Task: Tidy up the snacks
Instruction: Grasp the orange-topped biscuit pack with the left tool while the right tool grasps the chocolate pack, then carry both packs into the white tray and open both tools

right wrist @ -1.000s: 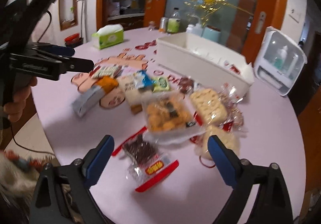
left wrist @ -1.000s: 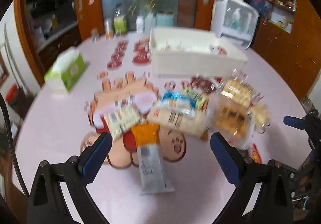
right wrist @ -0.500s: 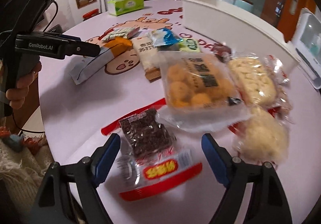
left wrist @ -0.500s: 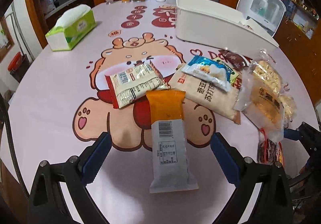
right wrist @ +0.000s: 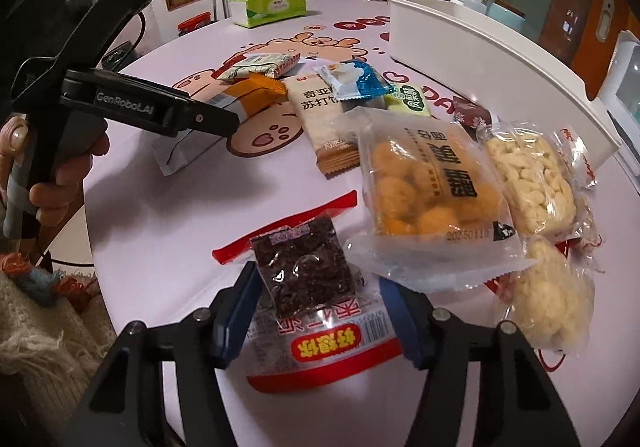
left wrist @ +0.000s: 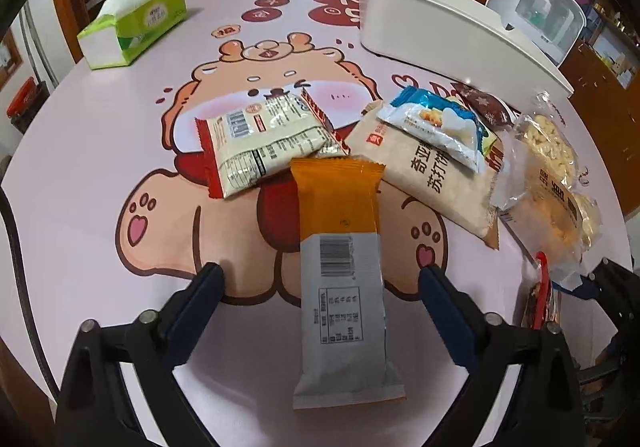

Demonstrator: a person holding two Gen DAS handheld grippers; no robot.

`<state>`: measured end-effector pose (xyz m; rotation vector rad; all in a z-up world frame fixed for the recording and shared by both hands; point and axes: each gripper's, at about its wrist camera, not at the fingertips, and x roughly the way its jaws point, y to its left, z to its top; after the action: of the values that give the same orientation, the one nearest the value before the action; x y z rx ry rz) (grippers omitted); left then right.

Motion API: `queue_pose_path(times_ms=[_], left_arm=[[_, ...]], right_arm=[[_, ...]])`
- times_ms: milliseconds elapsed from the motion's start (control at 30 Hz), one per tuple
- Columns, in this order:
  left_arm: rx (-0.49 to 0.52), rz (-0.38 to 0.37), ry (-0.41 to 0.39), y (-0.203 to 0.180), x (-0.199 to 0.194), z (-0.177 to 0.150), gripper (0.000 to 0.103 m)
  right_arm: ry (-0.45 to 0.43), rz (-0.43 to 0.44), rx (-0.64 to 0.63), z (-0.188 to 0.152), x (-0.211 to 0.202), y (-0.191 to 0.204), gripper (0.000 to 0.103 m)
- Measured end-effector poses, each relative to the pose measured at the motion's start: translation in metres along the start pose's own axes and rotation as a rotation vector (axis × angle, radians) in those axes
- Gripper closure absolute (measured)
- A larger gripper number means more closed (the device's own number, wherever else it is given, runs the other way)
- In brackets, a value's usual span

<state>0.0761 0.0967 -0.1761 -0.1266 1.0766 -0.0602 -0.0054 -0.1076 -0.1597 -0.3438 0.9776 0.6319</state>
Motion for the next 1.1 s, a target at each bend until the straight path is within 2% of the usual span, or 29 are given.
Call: queue_pose_path(times_ms=[100, 133, 167, 233, 400, 433, 700, 933, 1100], left_arm=[[0.017, 0.01, -0.018, -0.003, -0.002, 0.001, 0.036], [0.02, 0.01, -0.021, -0.004, -0.003, 0.002, 0.048], [0.02, -0.003, -0.021, -0.004, -0.004, 0.002, 0.057], [0.007, -0.042, -0.017, -0.004, -0.006, 0.002, 0.066], [0.0, -0.059, -0.026, -0.005, -0.009, -0.003, 0.067], [0.002, -0.066, -0.029, -0.006, -0.012, -0.004, 0.071], [0.079, -0.08, -0.138, -0.022, -0.05, -0.01, 0.072], [0.176, -0.108, -0.228, -0.046, -0.088, -0.007, 0.072], [0.215, -0.123, -0.299, -0.062, -0.12, 0.008, 0.072]], right_arm=[[-0.007, 0.009, 0.015, -0.001, -0.001, 0.003, 0.043], [-0.009, 0.012, 0.018, -0.001, -0.001, 0.004, 0.043], [-0.013, 0.022, 0.023, 0.0, -0.002, 0.005, 0.057], [-0.036, 0.037, 0.027, 0.001, -0.007, 0.008, 0.058], [-0.026, 0.029, 0.042, 0.004, -0.007, 0.011, 0.059], [-0.025, 0.032, 0.043, 0.004, -0.007, 0.011, 0.059], [-0.082, 0.06, 0.058, 0.01, -0.026, 0.015, 0.059], [-0.134, 0.044, 0.053, 0.015, -0.046, 0.019, 0.059], [-0.208, 0.014, 0.086, 0.034, -0.075, 0.007, 0.059]])
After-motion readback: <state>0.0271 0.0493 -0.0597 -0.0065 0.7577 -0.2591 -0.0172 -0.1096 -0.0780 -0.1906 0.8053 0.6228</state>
